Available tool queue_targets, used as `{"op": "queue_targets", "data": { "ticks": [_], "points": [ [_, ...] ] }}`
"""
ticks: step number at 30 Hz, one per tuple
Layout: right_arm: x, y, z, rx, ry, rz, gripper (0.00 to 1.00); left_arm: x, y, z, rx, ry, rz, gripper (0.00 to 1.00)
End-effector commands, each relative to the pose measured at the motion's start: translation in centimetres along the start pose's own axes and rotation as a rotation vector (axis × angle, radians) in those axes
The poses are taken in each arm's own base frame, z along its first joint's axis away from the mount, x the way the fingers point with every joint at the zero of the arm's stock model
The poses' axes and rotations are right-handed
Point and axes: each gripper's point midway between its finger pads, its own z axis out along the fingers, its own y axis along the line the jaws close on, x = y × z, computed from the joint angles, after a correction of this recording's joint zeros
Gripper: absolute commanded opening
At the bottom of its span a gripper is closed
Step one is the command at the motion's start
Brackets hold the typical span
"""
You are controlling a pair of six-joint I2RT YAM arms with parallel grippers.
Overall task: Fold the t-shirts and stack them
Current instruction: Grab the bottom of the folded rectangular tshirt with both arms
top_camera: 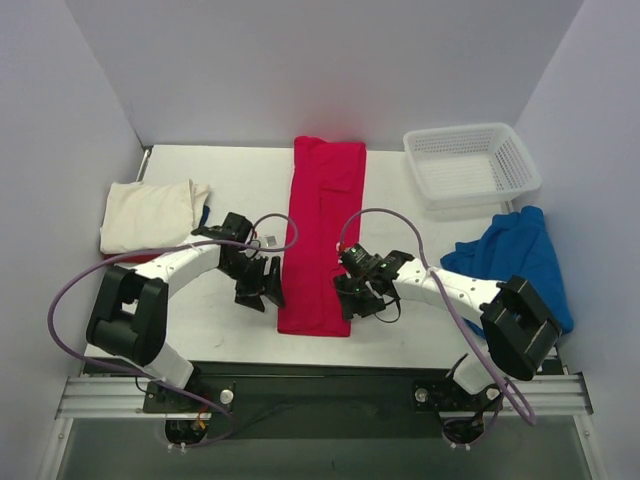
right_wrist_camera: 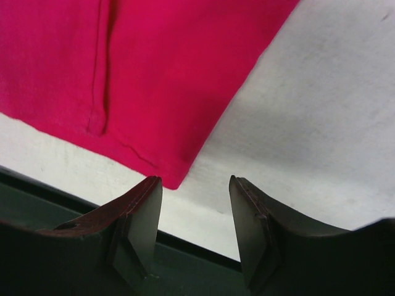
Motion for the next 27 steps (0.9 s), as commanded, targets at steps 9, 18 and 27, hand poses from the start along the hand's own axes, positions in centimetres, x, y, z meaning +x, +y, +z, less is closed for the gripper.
{"op": "queue_targets", "data": {
  "ticks": [9, 18, 27],
  "points": [
    [2.3, 1.0, -0.2, -0.034, 0.050, -0.017, 0.46, 3.3, -0.8, 1.6, 0.130, 0.107, -0.113, 0.69],
    [2.6, 1.3, 1.0, -0.045, 0.081, -0.029, 0.45, 1.3, 0.9, 3.1, 0.056, 0.003, -0.157, 0.60],
    [3.3, 1.3, 1.6, -0.055, 0.108, -0.037, 0.45, 0.6, 1.5, 4.0, 0.031, -0.008, -0.190, 0.59]
  ]
}}
